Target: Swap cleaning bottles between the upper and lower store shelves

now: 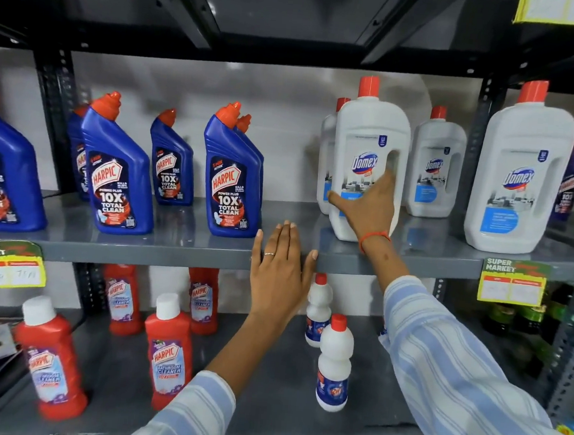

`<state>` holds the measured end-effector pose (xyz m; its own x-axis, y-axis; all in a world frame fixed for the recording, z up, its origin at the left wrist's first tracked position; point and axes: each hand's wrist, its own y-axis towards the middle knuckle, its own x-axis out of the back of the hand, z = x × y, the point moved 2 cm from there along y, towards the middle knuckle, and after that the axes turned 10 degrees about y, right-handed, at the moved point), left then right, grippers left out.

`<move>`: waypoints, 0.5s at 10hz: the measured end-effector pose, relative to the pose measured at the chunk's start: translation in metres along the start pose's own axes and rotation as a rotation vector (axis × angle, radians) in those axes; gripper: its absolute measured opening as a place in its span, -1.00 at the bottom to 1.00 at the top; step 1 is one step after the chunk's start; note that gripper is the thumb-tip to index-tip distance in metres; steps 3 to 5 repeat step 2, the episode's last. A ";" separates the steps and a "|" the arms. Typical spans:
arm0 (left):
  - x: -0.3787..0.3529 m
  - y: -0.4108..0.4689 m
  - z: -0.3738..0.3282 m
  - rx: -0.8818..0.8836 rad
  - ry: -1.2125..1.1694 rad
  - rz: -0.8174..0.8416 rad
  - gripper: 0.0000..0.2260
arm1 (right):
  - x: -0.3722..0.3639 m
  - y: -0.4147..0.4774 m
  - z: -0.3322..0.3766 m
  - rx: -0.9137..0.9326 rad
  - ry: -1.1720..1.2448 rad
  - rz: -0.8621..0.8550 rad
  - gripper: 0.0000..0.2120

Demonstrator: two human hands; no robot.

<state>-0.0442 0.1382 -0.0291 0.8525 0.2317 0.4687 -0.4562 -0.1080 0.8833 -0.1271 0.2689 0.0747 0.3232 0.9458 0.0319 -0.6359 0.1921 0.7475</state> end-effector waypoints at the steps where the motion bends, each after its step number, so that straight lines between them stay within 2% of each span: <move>1: 0.001 -0.006 -0.001 -0.012 0.004 0.031 -0.44 | 0.003 -0.004 0.001 -0.014 0.005 0.020 -0.03; 2: 0.006 -0.002 -0.005 0.015 -0.025 0.062 -0.43 | 0.008 -0.011 0.010 -0.016 0.041 -0.059 -0.04; 5: 0.006 -0.002 -0.005 0.015 -0.025 0.062 -0.43 | 0.008 -0.011 0.010 -0.016 0.041 -0.059 -0.04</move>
